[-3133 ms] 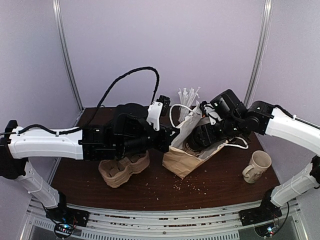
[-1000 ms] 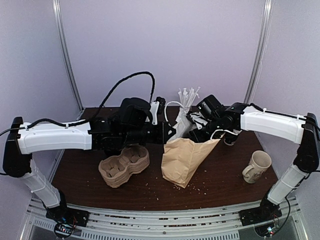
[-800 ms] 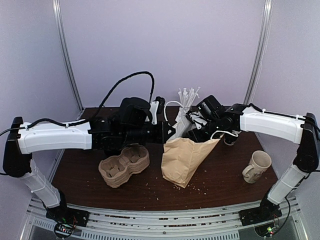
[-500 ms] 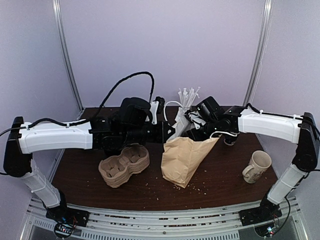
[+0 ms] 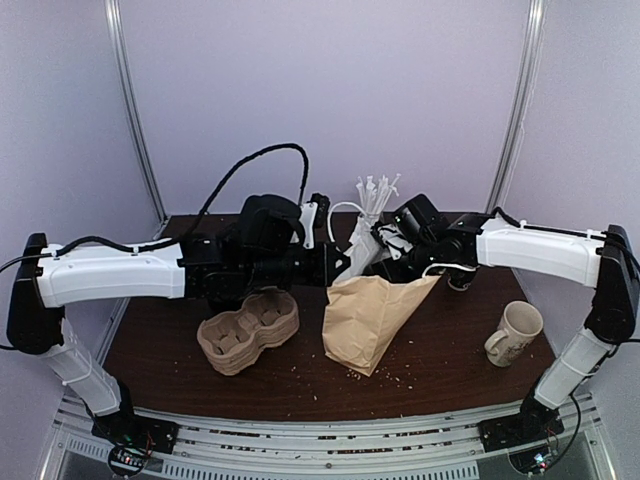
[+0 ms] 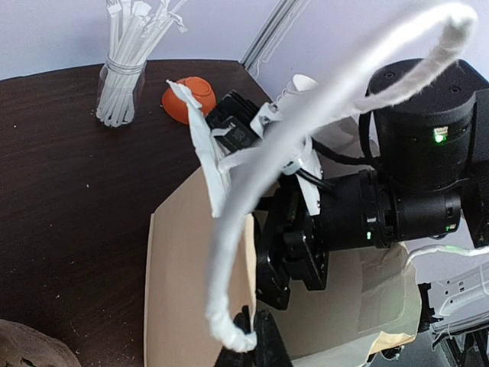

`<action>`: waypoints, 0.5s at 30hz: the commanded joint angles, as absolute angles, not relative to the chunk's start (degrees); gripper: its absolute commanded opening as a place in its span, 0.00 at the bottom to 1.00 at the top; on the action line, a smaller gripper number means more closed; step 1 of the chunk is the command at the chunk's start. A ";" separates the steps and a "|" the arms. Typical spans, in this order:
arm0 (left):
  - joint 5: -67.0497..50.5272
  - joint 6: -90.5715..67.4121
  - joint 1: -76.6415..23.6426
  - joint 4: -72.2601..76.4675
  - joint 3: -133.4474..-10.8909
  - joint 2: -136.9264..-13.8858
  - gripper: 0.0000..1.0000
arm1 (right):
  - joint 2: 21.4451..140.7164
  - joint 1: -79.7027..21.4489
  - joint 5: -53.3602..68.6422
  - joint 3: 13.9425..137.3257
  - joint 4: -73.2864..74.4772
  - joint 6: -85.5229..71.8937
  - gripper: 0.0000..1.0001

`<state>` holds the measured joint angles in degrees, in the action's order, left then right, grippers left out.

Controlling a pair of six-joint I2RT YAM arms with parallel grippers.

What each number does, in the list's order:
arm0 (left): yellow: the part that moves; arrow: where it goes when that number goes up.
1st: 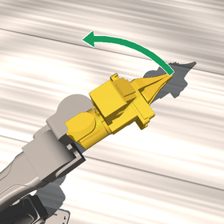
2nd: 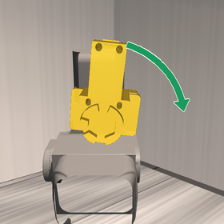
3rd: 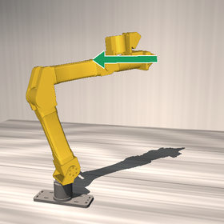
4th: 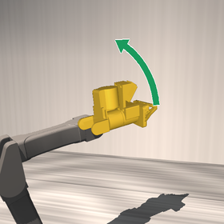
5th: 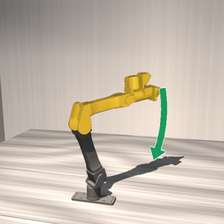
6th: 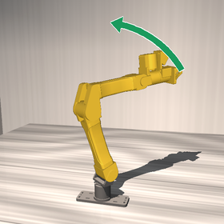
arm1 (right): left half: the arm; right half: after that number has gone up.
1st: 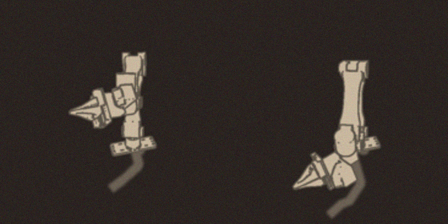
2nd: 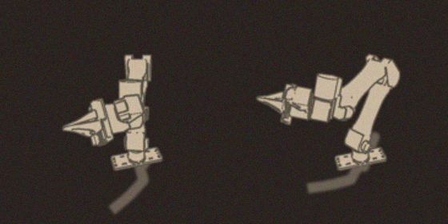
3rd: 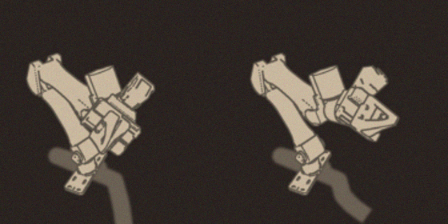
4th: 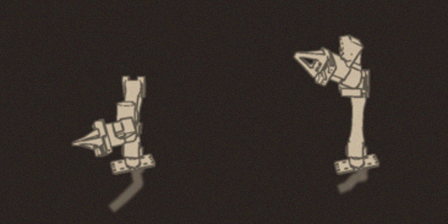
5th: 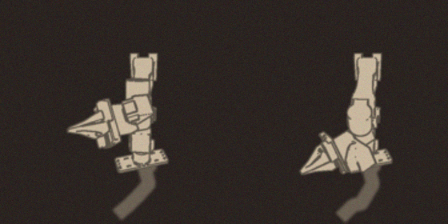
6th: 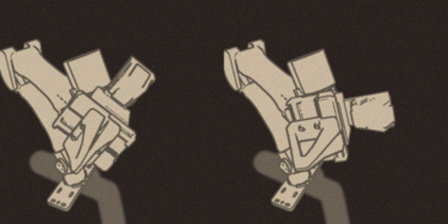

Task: Pack the takeout coffee

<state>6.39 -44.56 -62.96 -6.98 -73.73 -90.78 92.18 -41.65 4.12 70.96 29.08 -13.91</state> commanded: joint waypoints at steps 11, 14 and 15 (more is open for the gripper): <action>4.86 -44.56 -63.11 -6.89 -73.33 -91.44 0.00 | 89.32 -41.85 9.21 65.50 36.86 -16.87 0.94; 4.57 -44.71 -63.11 -7.03 -73.56 -91.74 0.00 | 88.77 -41.92 10.04 65.02 36.51 -16.26 0.95; 4.49 -44.81 -63.11 -7.03 -73.56 -91.76 0.00 | 88.96 -41.92 10.10 65.04 36.75 -15.91 0.95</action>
<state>5.17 -44.75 -63.07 -6.92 -73.73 -90.78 88.18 -41.65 5.80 67.83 29.67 -15.18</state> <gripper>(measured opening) 0.006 0.944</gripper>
